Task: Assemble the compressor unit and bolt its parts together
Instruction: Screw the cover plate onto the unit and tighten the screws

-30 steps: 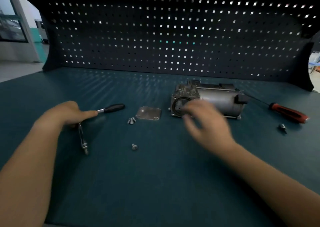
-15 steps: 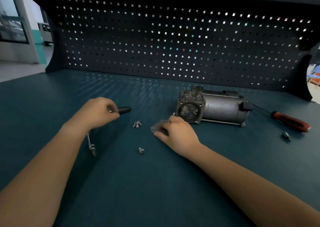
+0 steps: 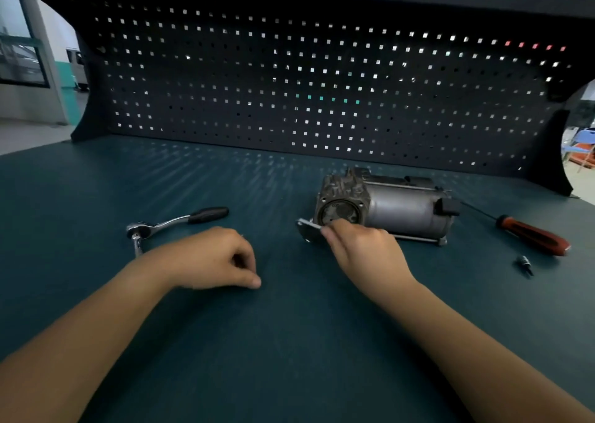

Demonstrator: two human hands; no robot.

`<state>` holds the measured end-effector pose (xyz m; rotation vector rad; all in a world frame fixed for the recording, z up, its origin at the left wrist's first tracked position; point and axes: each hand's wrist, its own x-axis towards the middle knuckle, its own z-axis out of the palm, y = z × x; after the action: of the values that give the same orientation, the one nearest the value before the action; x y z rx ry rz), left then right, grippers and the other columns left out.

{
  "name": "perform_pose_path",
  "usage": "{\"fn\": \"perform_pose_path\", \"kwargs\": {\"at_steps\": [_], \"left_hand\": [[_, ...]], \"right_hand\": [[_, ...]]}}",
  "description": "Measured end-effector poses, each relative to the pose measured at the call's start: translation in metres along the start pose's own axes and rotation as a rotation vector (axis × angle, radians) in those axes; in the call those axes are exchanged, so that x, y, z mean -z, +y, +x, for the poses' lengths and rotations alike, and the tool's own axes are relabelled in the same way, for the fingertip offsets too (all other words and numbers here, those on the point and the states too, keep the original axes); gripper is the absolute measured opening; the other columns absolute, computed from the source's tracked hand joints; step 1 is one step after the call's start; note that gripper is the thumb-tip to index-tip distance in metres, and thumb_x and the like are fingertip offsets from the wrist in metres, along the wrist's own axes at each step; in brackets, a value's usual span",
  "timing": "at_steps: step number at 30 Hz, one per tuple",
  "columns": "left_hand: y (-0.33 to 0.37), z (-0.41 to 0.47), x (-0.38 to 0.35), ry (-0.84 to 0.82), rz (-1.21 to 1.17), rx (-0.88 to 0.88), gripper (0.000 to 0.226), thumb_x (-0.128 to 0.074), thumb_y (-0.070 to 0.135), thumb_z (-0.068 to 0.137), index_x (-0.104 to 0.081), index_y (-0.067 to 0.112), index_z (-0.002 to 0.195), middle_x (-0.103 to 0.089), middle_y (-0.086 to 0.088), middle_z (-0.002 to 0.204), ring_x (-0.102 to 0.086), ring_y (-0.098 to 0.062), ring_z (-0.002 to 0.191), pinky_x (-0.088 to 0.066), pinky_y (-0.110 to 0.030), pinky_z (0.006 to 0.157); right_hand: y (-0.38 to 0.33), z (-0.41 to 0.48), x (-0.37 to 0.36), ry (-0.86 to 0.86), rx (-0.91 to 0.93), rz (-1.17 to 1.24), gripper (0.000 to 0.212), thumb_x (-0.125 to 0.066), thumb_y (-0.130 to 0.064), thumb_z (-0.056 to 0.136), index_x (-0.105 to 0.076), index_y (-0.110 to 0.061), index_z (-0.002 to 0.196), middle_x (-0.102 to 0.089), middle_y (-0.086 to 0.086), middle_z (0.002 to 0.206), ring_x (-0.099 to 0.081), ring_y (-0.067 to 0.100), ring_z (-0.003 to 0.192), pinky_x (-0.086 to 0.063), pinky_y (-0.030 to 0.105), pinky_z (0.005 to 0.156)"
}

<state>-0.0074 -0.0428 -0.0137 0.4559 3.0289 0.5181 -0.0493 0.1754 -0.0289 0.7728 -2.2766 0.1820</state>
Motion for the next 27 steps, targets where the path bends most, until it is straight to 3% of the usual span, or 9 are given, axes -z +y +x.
{"fn": "perform_pose_path", "kwargs": {"at_steps": [2, 4, 6, 9, 11, 16, 18, 23, 27], "left_hand": [[0.004, 0.003, -0.006, 0.094, -0.077, -0.015, 0.013, -0.067, 0.031, 0.082, -0.060, 0.027, 0.072, -0.058, 0.020, 0.055, -0.052, 0.011, 0.055, -0.036, -0.007, 0.053], [0.007, 0.007, -0.012, 0.230, -0.186, -0.021, 0.014, -0.067, 0.028, 0.083, -0.059, 0.027, 0.071, -0.059, 0.016, 0.055, -0.053, 0.005, 0.052, -0.038, -0.009, 0.053], [0.011, 0.010, -0.017, 0.364, -0.250, -0.020, 0.015, -0.067, 0.029, 0.082, -0.060, 0.028, 0.069, -0.057, 0.013, 0.055, -0.052, 0.001, 0.052, -0.039, -0.012, 0.053], [0.022, 0.019, -0.024, 0.454, -0.372, -0.032, 0.016, -0.067, 0.026, 0.082, -0.061, 0.025, 0.067, -0.057, 0.015, 0.052, -0.056, 0.001, 0.048, -0.039, -0.009, 0.049], [0.030, 0.030, -0.026, 0.475, -0.409, -0.048, 0.018, -0.068, 0.022, 0.082, -0.060, 0.027, 0.066, -0.059, 0.016, 0.052, -0.056, 0.002, 0.049, -0.040, -0.009, 0.050], [0.049, 0.065, -0.024, 0.661, -0.659, -0.002, 0.022, -0.068, 0.005, 0.080, -0.063, 0.024, 0.070, -0.065, 0.010, 0.068, -0.061, -0.003, 0.064, -0.049, -0.019, 0.070], [0.051, 0.068, -0.026, 0.752, -0.719, -0.022, 0.022, -0.069, 0.005, 0.080, -0.063, 0.025, 0.071, -0.066, 0.011, 0.076, -0.062, 0.000, 0.070, -0.048, -0.011, 0.071], [0.038, 0.056, -0.031, 0.742, -0.785, -0.096, 0.018, -0.069, 0.007, 0.079, -0.066, 0.022, 0.071, -0.065, 0.015, 0.099, -0.059, 0.013, 0.087, -0.043, -0.003, 0.071], [0.038, 0.055, -0.034, 0.696, -0.829, -0.118, 0.019, -0.068, 0.003, 0.079, -0.067, 0.020, 0.071, -0.067, 0.014, 0.095, -0.061, 0.010, 0.086, -0.046, -0.006, 0.073]], "right_hand": [[0.005, 0.000, 0.002, 0.134, -0.045, -0.006, 0.024, -0.063, -0.019, 0.075, -0.059, -0.003, 0.058, -0.055, 0.009, 0.042, -0.051, 0.029, 0.031, -0.029, 0.020, 0.030], [0.011, 0.000, 0.000, 0.152, -0.064, -0.020, 0.028, -0.065, -0.021, 0.072, -0.055, -0.003, 0.053, -0.051, 0.009, 0.038, -0.047, 0.028, 0.027, -0.027, 0.018, 0.029], [0.019, 0.001, -0.004, 0.142, -0.087, 0.013, 0.033, -0.065, -0.024, 0.077, -0.053, -0.001, 0.056, -0.053, 0.012, 0.042, -0.049, 0.031, 0.031, -0.030, 0.023, 0.032], [0.030, 0.004, -0.014, -0.020, -0.169, 0.109, 0.036, -0.054, -0.037, 0.091, -0.056, -0.002, 0.080, -0.066, 0.018, 0.075, -0.061, 0.038, 0.070, -0.035, 0.035, 0.054], [0.035, 0.002, -0.019, 0.001, -0.235, 0.247, 0.036, -0.054, -0.039, 0.090, -0.058, -0.004, 0.084, -0.066, 0.016, 0.081, -0.060, 0.037, 0.080, -0.036, 0.036, 0.060], [0.038, 0.001, -0.016, 0.041, -0.366, 0.638, 0.025, -0.064, -0.029, 0.085, -0.065, -0.007, 0.073, -0.055, 0.005, 0.061, -0.048, 0.017, 0.062, -0.038, 0.034, 0.058], [0.038, 0.002, -0.015, 0.039, -0.406, 0.787, 0.026, -0.064, -0.024, 0.085, -0.063, -0.005, 0.067, -0.052, 0.002, 0.056, -0.043, 0.010, 0.056, -0.035, 0.031, 0.054], [0.033, 0.003, -0.019, 0.017, -0.497, 0.996, 0.039, -0.063, -0.019, 0.087, -0.047, -0.012, 0.052, -0.037, -0.010, 0.048, -0.033, 0.005, 0.051, -0.027, 0.023, 0.052], [0.027, 0.001, -0.022, -0.041, -0.485, 1.119, 0.035, -0.063, -0.013, 0.086, -0.054, -0.015, 0.052, -0.043, -0.015, 0.043, -0.036, -0.003, 0.046, -0.029, 0.014, 0.048]]}}
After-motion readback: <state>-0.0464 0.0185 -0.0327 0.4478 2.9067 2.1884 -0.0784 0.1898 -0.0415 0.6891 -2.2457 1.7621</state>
